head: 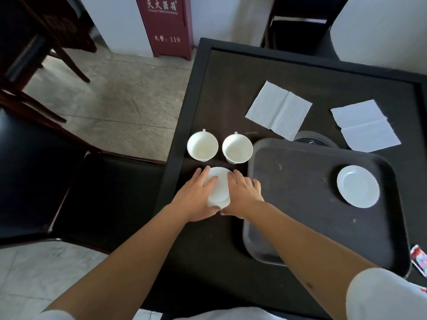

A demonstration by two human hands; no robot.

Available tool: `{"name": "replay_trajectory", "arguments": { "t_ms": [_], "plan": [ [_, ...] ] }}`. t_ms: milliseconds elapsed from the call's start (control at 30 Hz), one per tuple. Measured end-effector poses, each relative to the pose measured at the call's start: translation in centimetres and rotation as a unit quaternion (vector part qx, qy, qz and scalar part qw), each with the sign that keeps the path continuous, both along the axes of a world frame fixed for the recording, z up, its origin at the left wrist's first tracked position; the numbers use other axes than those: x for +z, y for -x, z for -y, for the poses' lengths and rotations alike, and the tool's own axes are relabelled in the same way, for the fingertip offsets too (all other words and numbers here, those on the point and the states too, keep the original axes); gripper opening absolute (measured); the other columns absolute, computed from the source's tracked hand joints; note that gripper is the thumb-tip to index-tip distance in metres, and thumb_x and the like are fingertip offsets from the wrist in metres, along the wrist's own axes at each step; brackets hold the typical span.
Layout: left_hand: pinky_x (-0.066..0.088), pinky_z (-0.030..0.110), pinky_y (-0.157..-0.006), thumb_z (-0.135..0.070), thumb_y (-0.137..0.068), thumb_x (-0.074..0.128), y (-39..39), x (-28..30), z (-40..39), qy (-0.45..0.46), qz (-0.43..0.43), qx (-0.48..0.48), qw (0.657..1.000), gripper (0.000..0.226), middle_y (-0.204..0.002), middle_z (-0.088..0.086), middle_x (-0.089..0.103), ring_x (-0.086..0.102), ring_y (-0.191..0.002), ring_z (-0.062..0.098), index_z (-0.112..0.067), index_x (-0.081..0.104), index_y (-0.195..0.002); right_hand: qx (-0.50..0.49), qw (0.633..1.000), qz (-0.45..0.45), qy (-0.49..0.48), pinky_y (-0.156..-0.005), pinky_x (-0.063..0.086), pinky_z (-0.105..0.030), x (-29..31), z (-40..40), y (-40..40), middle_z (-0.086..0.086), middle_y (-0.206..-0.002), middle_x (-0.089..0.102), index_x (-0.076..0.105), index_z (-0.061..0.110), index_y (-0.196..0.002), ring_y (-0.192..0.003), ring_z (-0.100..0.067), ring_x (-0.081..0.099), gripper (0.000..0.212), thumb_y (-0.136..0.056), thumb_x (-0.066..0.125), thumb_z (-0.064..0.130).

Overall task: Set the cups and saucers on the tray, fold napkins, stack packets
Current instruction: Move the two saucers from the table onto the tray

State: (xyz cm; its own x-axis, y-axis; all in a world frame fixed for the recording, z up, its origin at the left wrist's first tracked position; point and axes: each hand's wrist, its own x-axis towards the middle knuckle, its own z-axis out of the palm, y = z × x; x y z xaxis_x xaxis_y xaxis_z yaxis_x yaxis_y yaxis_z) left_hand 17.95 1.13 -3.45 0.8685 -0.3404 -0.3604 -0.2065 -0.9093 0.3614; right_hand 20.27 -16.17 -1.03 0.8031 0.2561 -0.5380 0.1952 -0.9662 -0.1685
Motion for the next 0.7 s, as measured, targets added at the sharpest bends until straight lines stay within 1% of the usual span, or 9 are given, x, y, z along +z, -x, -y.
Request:
{"name": "replay_trajectory", "arguments": {
  "t_ms": [67, 133, 233, 300, 433, 500, 567, 633, 700],
  "plan": [
    [0.024, 0.047, -0.115, -0.063, -0.076, 0.064, -0.4, 0.0, 0.1, 0.006, 0.005, -0.003, 1.0, 0.094, -0.163, 0.007, 0.003, 0.005, -0.149, 0.031, -0.019, 0.022, -0.148, 0.007, 1.0, 0.005, 0.0, -0.108, 0.022, -0.044, -0.4, -0.2, -0.3, -0.002, -0.145, 0.027, 0.012, 0.016, -0.148, -0.13, -0.027, 0.034, 0.126, -0.054, 0.08, 0.063],
    [0.024, 0.048, -0.115, -0.064, -0.072, 0.066, -0.6, -0.1, 0.2, 0.008, 0.006, -0.009, 1.0, 0.098, -0.163, 0.011, 0.005, 0.008, -0.148, 0.031, -0.017, 0.024, -0.147, 0.011, 1.0, 0.011, -0.001, -0.106, 0.023, -0.043, -0.6, -0.2, -0.3, -0.003, -0.141, 0.028, 0.013, 0.015, -0.147, -0.127, -0.027, 0.035, 0.128, -0.051, 0.081, 0.064],
    [0.025, 0.048, -0.114, -0.063, -0.069, 0.07, -0.6, -0.2, 0.0, 0.001, 0.008, -0.024, 1.0, 0.099, -0.163, 0.015, 0.004, 0.009, -0.148, 0.033, -0.016, 0.03, -0.146, 0.011, 1.0, 0.001, -0.02, -0.107, 0.022, -0.043, -0.9, 0.2, -0.2, -0.001, -0.139, 0.026, 0.012, 0.016, -0.146, -0.127, -0.027, 0.034, 0.131, -0.046, 0.078, 0.069],
    [0.025, 0.048, -0.114, -0.062, -0.07, 0.07, -0.7, -0.3, -0.3, -0.003, 0.009, -0.038, 0.999, 0.099, -0.163, 0.014, 0.002, 0.008, -0.148, 0.033, -0.019, 0.026, -0.148, 0.019, 0.999, -0.011, -0.034, -0.108, 0.02, -0.043, -0.8, 0.6, -0.5, 0.0, -0.141, 0.024, 0.01, 0.018, -0.147, -0.128, -0.027, 0.031, 0.132, -0.045, 0.076, 0.07],
    [0.023, 0.047, -0.116, -0.061, -0.072, 0.069, -0.8, -0.2, -0.9, 0.007, 0.006, -0.045, 0.999, 0.099, -0.164, 0.011, 0.001, 0.006, -0.149, 0.03, -0.023, 0.021, -0.151, 0.042, 0.998, -0.01, -0.038, -0.108, 0.02, -0.042, -0.1, 1.1, -1.3, 0.0, -0.137, 0.03, 0.017, 0.018, -0.146, -0.126, -0.026, 0.036, 0.126, -0.047, 0.074, 0.07],
    [0.025, 0.048, -0.115, -0.056, -0.073, 0.071, -0.6, 0.0, -0.8, 0.019, 0.011, -0.037, 0.999, 0.096, -0.163, 0.012, 0.002, 0.007, -0.148, 0.03, -0.022, 0.025, -0.15, 0.044, 0.998, -0.024, -0.044, -0.109, 0.019, -0.041, 0.2, 1.3, -1.6, -0.002, -0.139, 0.029, 0.017, 0.017, -0.147, -0.127, -0.027, 0.035, 0.126, -0.048, 0.075, 0.069],
    [0.026, 0.046, -0.113, -0.053, -0.073, 0.075, -0.4, 0.1, -0.3, 0.031, 0.011, -0.024, 0.999, 0.096, -0.163, 0.013, 0.001, 0.006, -0.148, 0.03, -0.019, 0.028, -0.15, 0.055, 0.997, -0.019, -0.042, -0.109, 0.021, -0.041, 0.5, 1.3, -1.6, -0.003, -0.139, 0.031, 0.018, 0.014, -0.148, -0.126, -0.026, 0.037, 0.124, -0.052, 0.077, 0.066],
    [0.032, 0.045, -0.11, -0.051, -0.072, 0.077, 0.0, 0.3, 0.1, 0.031, 0.013, -0.01, 0.999, 0.095, -0.162, 0.014, 0.001, 0.006, -0.147, 0.03, -0.017, 0.031, -0.149, 0.085, 0.996, 0.009, -0.025, -0.108, 0.025, -0.039, 0.6, 1.2, -1.2, -0.004, -0.137, 0.033, 0.021, 0.01, -0.147, -0.123, -0.025, 0.042, 0.12, -0.055, 0.078, 0.063],
    [0.038, 0.045, -0.105, -0.05, -0.072, 0.077, 0.6, 0.5, 0.4, 0.024, 0.02, 0.002, 1.0, 0.093, -0.162, 0.013, 0.003, 0.008, -0.146, 0.029, -0.017, 0.033, -0.147, 0.095, 0.995, 0.021, -0.021, -0.108, 0.025, -0.039, 0.6, 1.1, -0.5, -0.005, -0.139, 0.032, 0.021, 0.009, -0.147, -0.123, -0.025, 0.042, 0.119, -0.056, 0.078, 0.062]
  ]
}}
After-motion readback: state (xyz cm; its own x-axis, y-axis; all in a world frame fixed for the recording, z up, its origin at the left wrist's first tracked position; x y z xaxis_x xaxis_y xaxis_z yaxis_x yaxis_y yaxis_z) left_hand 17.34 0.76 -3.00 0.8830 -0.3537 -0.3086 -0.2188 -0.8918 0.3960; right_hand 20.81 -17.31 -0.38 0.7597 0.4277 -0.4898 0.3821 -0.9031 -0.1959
